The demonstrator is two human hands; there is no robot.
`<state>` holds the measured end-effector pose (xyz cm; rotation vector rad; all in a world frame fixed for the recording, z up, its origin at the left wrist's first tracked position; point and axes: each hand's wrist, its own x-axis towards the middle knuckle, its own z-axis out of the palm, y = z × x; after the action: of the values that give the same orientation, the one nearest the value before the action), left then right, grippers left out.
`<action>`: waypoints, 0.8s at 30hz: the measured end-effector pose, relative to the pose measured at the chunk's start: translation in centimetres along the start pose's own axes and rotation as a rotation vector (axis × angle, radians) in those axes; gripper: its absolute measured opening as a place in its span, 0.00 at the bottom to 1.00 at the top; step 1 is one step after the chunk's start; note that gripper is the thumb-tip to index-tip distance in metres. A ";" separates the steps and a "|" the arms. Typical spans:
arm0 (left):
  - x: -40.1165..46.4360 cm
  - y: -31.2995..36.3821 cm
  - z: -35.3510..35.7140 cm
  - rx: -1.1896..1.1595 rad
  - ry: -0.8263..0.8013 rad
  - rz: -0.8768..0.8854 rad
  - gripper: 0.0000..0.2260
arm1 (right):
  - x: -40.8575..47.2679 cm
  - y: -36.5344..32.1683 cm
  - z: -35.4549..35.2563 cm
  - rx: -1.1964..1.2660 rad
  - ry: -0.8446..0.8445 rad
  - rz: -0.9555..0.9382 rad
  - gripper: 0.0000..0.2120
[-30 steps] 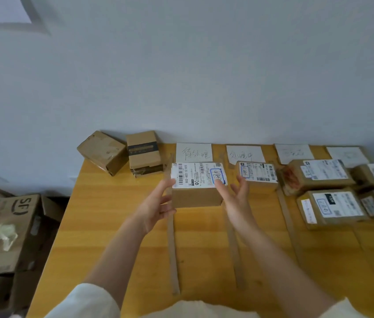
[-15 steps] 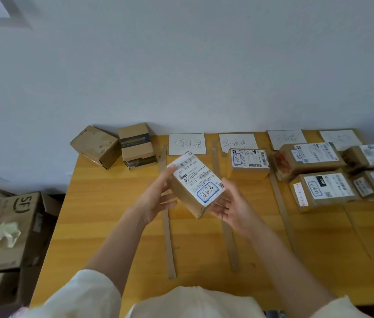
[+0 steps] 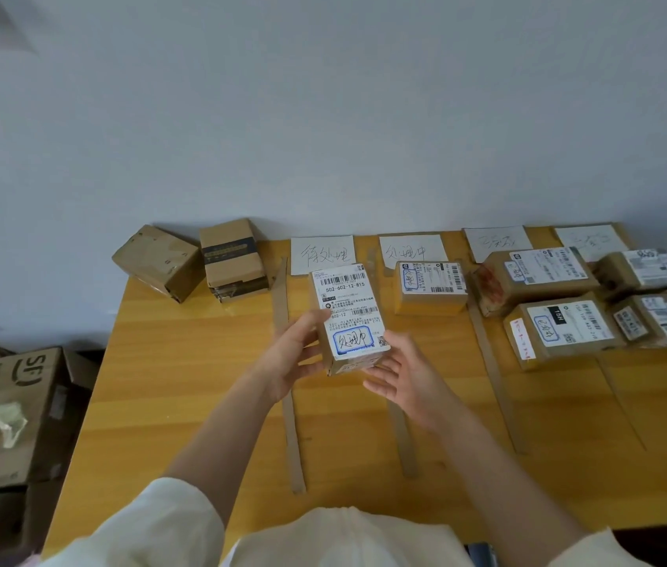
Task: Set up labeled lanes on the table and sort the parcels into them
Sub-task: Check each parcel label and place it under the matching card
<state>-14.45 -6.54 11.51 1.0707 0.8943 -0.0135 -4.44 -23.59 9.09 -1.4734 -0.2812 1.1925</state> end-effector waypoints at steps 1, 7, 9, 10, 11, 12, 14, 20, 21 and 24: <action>0.0 -0.1 0.1 0.010 -0.009 -0.008 0.15 | -0.1 -0.2 0.1 -0.017 0.015 0.010 0.19; 0.4 -1.4 1.3 0.094 -0.081 -0.076 0.14 | -0.9 -0.4 -0.7 -0.023 0.053 0.131 0.08; 0.9 -2.2 1.6 0.132 -0.066 -0.090 0.19 | -1.1 0.1 -1.5 -0.005 0.098 0.172 0.07; 1.2 -2.6 1.7 0.165 -0.038 -0.098 0.22 | -1.1 0.4 -1.9 0.025 0.137 0.194 0.08; 1.5 -3.0 1.8 0.196 0.001 -0.109 0.25 | -1.1 0.8 -2.3 0.074 0.190 0.223 0.12; 1.8 -3.5 1.8 0.223 0.036 -0.123 0.27 | -1.0 1.2 -2.8 0.130 0.253 0.256 0.15; 2.1 -4.3 1.9 0.274 0.068 -0.154 0.27 | -0.6 2.0 -4.2 0.202 0.365 0.306 0.19; 2.8 -6.4 2.0 0.389 0.078 -0.231 0.26 | 1.0 2.7 -8.0 0.353 0.568 0.360 0.23; 2.9 -6.6 2.0 0.386 0.078 -0.237 0.25 | 1.3 2.6 -8.4 0.403 0.585 0.354 0.22; 3.3 -7.0 2.2 0.370 0.079 -0.241 0.24 | 2.0 2.1 -8.8 0.557 0.611 0.314 0.20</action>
<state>-13.83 -10.45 4.58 1.3058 1.1156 -0.3507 2.40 -28.09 4.69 -1.3245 0.6693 0.8958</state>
